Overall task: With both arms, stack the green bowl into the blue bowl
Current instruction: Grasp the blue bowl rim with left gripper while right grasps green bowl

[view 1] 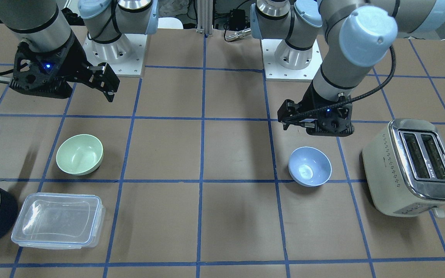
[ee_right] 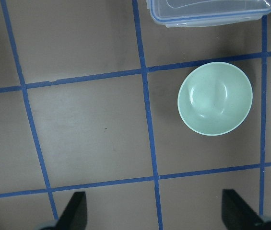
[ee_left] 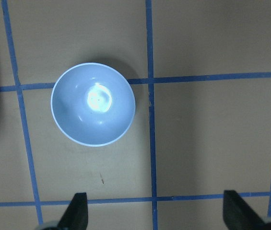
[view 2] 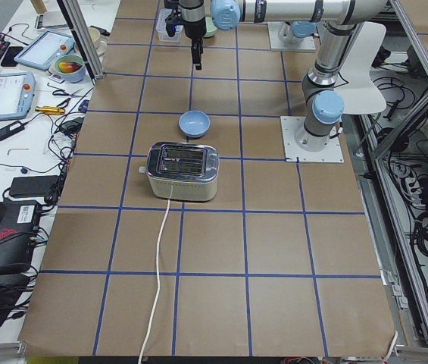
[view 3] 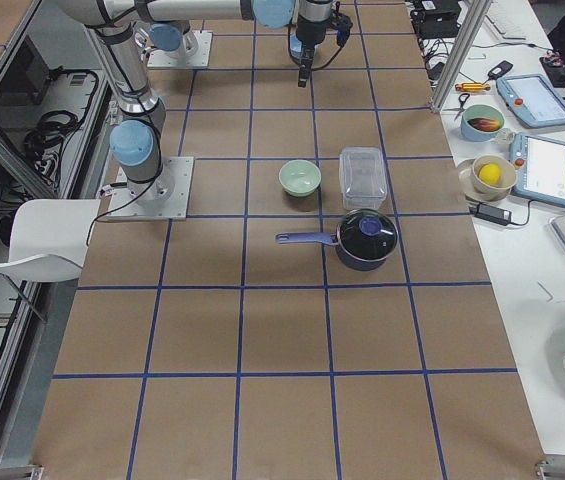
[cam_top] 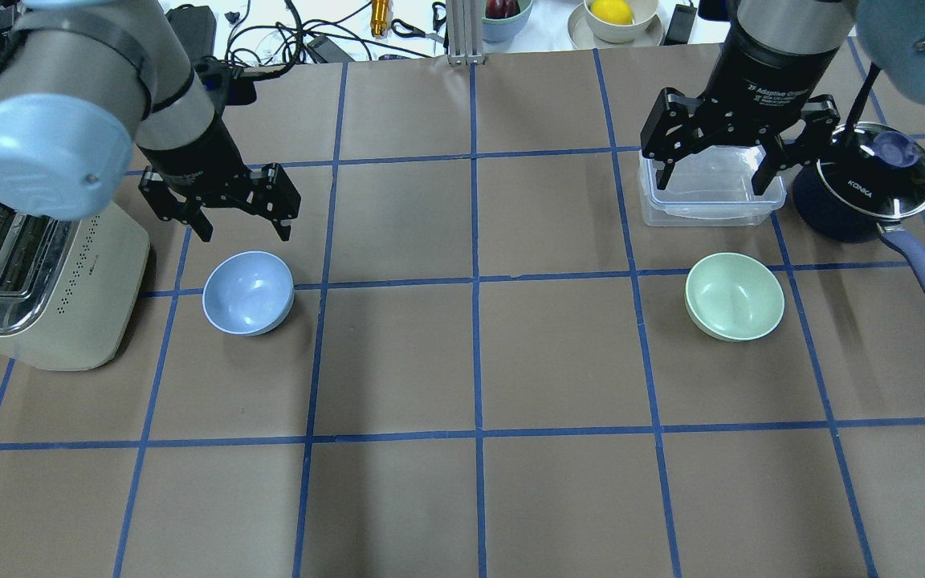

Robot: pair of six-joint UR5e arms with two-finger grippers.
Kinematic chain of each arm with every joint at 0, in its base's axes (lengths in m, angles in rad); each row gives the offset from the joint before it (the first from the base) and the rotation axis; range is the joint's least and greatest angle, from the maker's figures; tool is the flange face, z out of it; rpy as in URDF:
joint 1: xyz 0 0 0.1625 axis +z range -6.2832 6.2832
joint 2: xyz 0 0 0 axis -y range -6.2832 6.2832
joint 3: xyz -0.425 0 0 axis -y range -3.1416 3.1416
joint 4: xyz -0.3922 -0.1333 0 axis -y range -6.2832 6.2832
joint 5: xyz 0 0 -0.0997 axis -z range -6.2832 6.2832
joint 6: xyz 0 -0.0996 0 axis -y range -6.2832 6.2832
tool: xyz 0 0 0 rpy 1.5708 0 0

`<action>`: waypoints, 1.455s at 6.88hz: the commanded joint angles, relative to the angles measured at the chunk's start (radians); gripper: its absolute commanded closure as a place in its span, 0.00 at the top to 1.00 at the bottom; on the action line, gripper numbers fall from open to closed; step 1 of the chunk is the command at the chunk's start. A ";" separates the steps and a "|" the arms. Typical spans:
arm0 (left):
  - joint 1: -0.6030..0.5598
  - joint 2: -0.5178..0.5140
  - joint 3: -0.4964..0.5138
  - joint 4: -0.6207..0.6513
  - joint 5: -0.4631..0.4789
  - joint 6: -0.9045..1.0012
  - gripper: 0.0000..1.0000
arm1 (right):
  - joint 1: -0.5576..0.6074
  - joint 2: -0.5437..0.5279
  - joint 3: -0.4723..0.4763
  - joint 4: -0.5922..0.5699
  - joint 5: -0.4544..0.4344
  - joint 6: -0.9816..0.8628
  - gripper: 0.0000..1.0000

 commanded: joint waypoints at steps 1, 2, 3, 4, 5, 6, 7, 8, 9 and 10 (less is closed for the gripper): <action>0.004 -0.040 -0.182 0.242 0.000 0.003 1.00 | -0.018 0.007 0.000 -0.009 0.003 -0.023 1.00; 0.004 -0.067 -0.207 0.260 0.002 -0.003 1.00 | -0.062 0.020 0.002 -0.007 0.002 -0.116 1.00; 0.004 -0.102 -0.231 0.330 0.002 -0.008 1.00 | -0.172 0.058 0.014 -0.036 0.023 -0.145 1.00; 0.006 -0.141 -0.256 0.393 0.002 -0.008 1.00 | -0.252 0.088 0.047 -0.105 0.023 -0.214 1.00; 0.006 -0.170 -0.265 0.411 0.003 -0.003 1.00 | -0.308 0.113 0.105 -0.188 0.018 -0.288 1.00; 0.006 -0.194 -0.265 0.425 0.041 0.001 0.90 | -0.363 0.118 0.174 -0.228 0.020 -0.328 1.00; 0.004 -0.220 -0.264 0.479 0.090 0.032 0.38 | -0.400 0.153 0.262 -0.350 0.021 -0.354 1.00; 0.004 -0.236 -0.258 0.500 0.089 0.032 0.16 | -0.409 0.205 0.340 -0.472 0.021 -0.359 1.00; -0.005 -0.235 -0.244 0.505 0.089 0.037 0.10 | -0.410 0.231 0.391 -0.531 0.023 -0.362 1.00; -0.014 -0.236 -0.206 0.513 0.085 0.020 0.09 | -0.410 0.240 0.420 -0.547 0.023 -0.386 1.00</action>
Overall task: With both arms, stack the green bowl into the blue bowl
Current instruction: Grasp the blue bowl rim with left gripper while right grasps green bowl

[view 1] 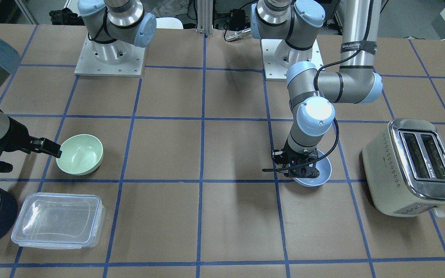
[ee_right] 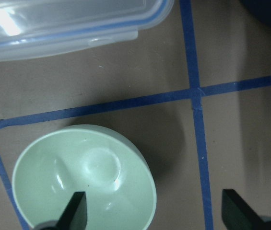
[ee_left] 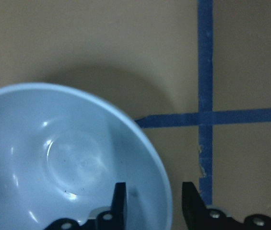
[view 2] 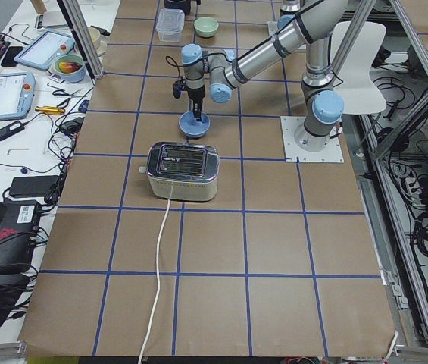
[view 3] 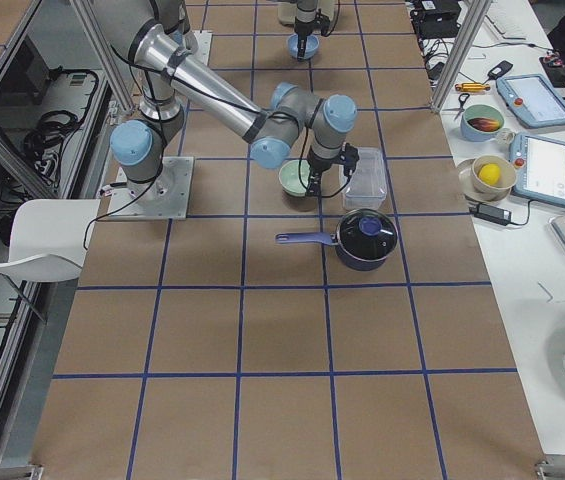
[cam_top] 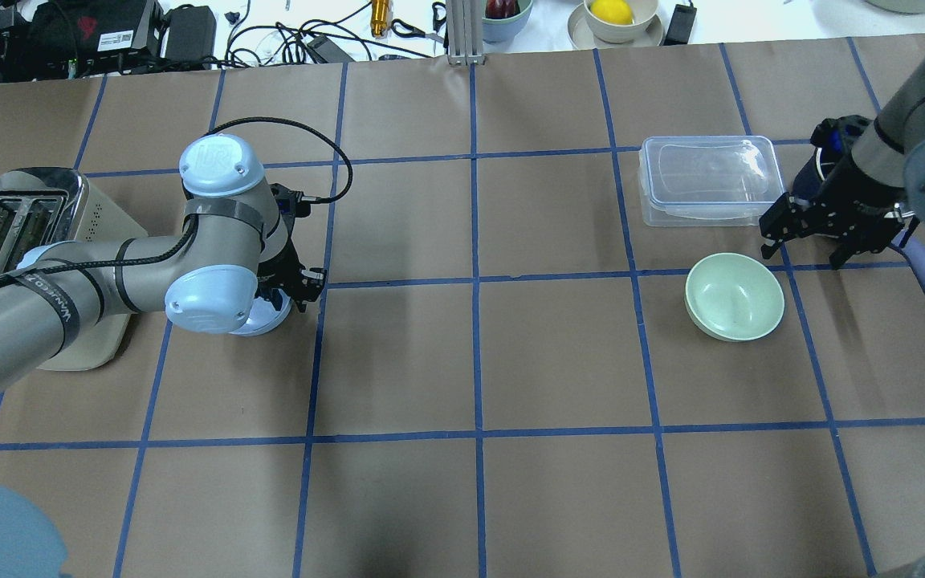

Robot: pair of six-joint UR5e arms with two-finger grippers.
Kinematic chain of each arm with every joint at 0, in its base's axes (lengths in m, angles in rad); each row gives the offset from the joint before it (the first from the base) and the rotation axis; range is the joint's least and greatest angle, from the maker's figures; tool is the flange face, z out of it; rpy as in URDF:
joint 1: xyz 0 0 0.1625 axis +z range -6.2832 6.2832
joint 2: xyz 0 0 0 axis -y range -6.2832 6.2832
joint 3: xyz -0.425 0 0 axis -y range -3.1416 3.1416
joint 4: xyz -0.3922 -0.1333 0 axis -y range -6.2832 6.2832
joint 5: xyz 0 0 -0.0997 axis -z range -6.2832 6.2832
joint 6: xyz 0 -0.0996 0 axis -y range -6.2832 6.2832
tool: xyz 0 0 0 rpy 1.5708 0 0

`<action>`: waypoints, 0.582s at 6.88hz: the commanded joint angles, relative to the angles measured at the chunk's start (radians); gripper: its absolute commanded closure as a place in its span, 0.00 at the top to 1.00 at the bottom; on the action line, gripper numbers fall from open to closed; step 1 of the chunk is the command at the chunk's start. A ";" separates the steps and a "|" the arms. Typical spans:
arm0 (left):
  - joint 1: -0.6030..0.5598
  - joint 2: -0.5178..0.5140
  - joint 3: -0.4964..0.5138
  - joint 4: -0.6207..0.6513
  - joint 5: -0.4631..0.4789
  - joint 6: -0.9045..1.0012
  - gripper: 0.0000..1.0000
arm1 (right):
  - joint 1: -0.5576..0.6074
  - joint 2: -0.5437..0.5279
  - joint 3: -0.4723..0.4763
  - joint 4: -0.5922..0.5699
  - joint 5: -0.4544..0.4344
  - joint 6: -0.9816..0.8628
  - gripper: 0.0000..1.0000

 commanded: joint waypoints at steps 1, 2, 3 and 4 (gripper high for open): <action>-0.051 -0.005 0.082 0.008 -0.041 -0.068 0.09 | -0.003 0.046 0.070 -0.052 0.001 -0.043 0.67; -0.102 -0.011 0.120 0.009 -0.052 -0.157 0.09 | -0.002 0.057 0.068 -0.052 -0.001 -0.047 0.10; -0.158 -0.032 0.169 0.009 -0.113 -0.300 0.09 | -0.003 0.060 0.071 -0.050 0.001 -0.047 0.00; -0.249 -0.054 0.214 0.009 -0.162 -0.407 0.09 | -0.002 0.060 0.068 -0.048 0.001 -0.047 0.00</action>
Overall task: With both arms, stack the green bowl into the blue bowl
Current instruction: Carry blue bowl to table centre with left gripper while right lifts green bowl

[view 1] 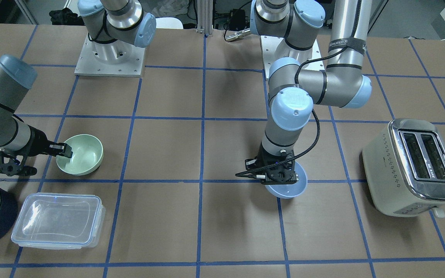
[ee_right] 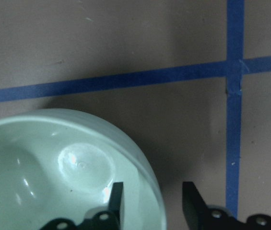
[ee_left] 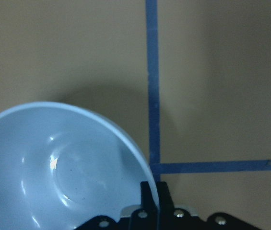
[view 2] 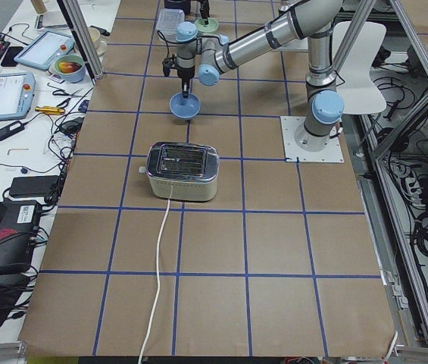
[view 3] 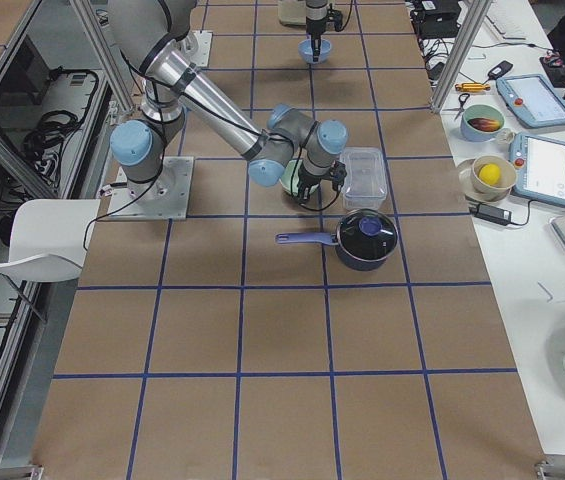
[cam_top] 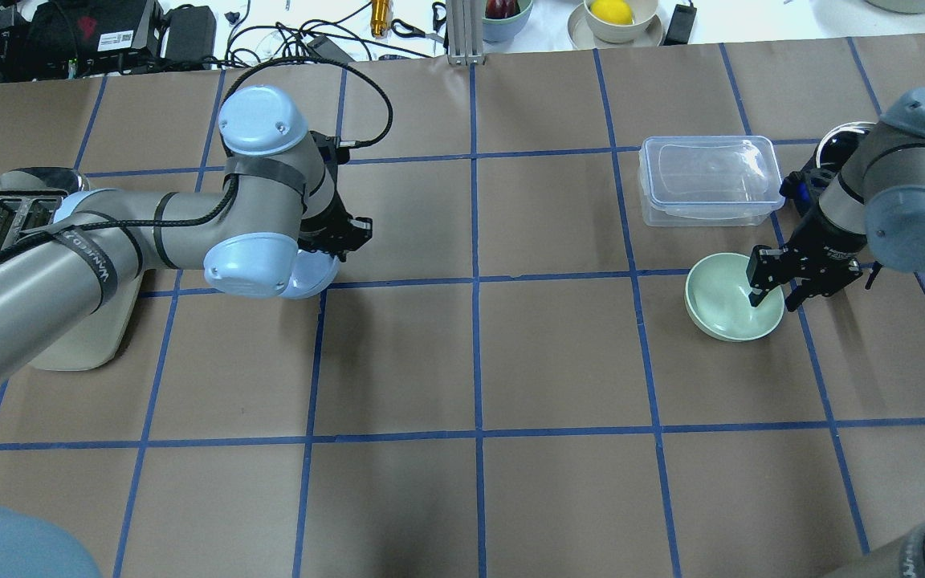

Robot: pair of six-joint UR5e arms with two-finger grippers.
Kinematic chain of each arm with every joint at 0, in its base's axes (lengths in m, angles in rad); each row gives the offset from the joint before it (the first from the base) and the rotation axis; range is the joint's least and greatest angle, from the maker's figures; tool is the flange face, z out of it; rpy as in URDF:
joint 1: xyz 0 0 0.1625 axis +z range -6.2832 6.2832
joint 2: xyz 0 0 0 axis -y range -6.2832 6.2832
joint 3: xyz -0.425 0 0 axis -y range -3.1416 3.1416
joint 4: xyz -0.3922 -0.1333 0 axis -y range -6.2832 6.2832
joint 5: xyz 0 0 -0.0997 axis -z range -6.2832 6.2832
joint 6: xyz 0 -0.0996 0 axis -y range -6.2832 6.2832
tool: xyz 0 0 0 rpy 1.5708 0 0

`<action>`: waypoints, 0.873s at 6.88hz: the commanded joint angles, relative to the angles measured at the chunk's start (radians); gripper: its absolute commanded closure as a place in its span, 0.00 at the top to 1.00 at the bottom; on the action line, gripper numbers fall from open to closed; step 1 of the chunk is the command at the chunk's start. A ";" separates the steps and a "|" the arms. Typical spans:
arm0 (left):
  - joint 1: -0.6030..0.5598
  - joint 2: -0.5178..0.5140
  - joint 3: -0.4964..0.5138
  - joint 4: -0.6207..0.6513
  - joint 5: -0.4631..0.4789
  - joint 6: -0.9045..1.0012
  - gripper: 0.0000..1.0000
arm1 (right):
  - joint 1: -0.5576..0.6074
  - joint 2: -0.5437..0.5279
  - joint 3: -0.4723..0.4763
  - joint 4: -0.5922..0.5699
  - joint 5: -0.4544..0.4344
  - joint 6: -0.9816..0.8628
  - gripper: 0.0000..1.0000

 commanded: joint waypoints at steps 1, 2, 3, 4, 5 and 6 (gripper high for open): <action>-0.158 -0.058 0.132 -0.001 -0.065 -0.236 0.09 | 0.001 0.000 -0.007 0.006 0.000 -0.001 0.00; -0.224 -0.095 0.190 -0.001 -0.062 -0.333 0.10 | 0.001 -0.003 -0.025 0.018 -0.001 -0.001 0.00; -0.273 -0.126 0.209 0.000 -0.052 -0.367 0.10 | 0.004 -0.011 -0.066 0.071 -0.001 -0.001 0.00; -0.281 -0.150 0.212 0.003 -0.052 -0.372 0.10 | 0.008 -0.012 -0.132 0.152 0.000 -0.001 0.00; -0.283 -0.181 0.212 0.043 -0.050 -0.372 0.10 | 0.012 -0.015 -0.213 0.246 0.002 -0.001 0.00; -0.288 -0.198 0.214 0.055 -0.050 -0.369 0.14 | 0.019 -0.015 -0.293 0.332 0.026 -0.009 0.00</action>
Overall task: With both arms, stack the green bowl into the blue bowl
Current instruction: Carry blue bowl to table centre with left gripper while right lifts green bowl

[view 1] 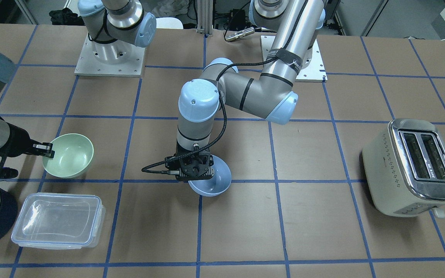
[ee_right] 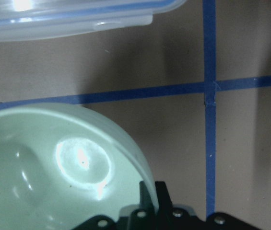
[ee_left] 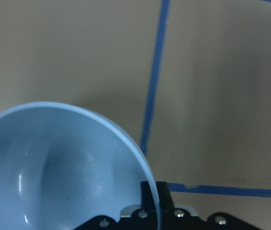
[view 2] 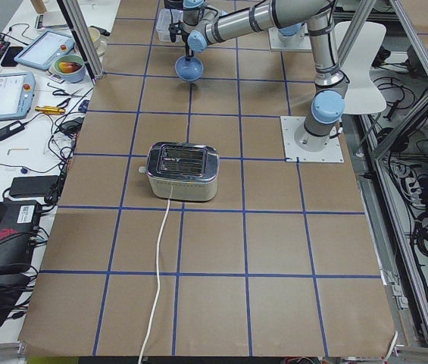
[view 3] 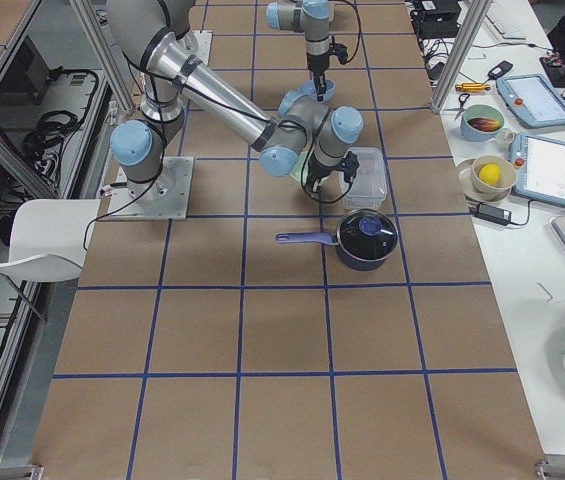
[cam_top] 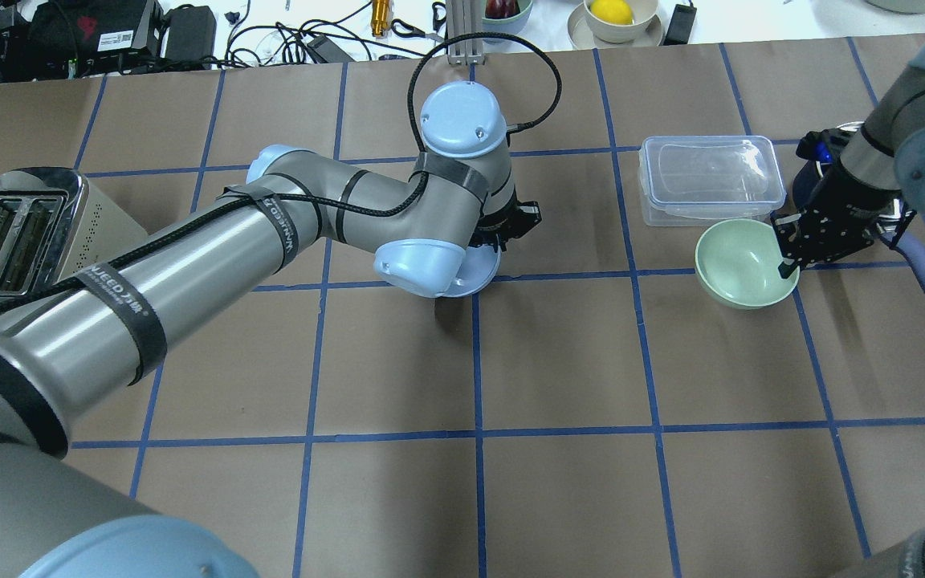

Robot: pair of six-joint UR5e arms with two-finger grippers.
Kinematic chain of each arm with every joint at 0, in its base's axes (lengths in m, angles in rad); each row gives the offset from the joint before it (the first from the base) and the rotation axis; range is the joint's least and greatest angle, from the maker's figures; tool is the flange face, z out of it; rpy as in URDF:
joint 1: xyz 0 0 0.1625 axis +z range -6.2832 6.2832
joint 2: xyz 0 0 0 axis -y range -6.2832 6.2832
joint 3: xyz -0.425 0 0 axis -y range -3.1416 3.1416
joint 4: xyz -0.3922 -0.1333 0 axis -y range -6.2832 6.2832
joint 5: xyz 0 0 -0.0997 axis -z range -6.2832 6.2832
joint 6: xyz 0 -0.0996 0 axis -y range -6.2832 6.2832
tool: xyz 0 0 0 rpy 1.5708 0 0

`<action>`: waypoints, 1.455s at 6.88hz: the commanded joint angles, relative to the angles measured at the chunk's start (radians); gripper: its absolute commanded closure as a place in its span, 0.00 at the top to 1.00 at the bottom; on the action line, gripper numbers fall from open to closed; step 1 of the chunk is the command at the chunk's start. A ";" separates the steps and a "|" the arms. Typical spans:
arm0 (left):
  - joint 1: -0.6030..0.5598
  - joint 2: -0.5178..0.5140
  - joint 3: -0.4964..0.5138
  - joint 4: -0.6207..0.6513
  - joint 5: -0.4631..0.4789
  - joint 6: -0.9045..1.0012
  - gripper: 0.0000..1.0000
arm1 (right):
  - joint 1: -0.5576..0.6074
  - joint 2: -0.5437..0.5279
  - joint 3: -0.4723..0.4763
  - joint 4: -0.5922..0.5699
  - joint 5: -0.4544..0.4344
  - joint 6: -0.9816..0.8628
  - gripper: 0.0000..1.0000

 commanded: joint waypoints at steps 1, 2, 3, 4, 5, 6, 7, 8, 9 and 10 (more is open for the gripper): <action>-0.010 -0.024 0.007 0.029 0.002 0.012 0.59 | 0.018 -0.002 -0.141 0.153 0.071 -0.007 0.00; -0.001 0.008 0.023 0.051 0.047 0.052 0.82 | 0.052 -0.002 -0.154 0.142 0.076 -0.007 0.00; 0.037 0.041 0.046 -0.007 0.045 0.090 1.00 | 0.092 0.001 -0.166 0.132 0.099 -0.004 0.00; 0.097 0.089 0.033 -0.073 0.052 0.254 1.00 | 0.127 0.006 -0.189 0.119 0.125 0.006 0.00; 0.202 0.162 0.033 -0.222 0.050 0.437 1.00 | 0.187 0.010 -0.207 0.107 0.153 0.050 0.00; 0.323 0.240 0.042 -0.336 0.042 0.568 1.00 | 0.272 0.014 -0.208 0.061 0.161 0.163 0.00; 0.400 0.317 0.048 -0.469 0.042 0.658 1.00 | 0.355 0.036 -0.209 0.053 0.164 0.236 0.00; 0.419 0.383 0.050 -0.550 0.044 0.672 1.00 | 0.430 0.067 -0.208 0.000 0.200 0.350 0.00; 0.428 0.448 0.063 -0.617 0.044 0.672 1.00 | 0.498 0.110 -0.208 -0.078 0.208 0.453 0.00; 0.439 0.468 0.111 -0.697 0.045 0.670 1.00 | 0.552 0.139 -0.206 -0.094 0.208 0.513 0.00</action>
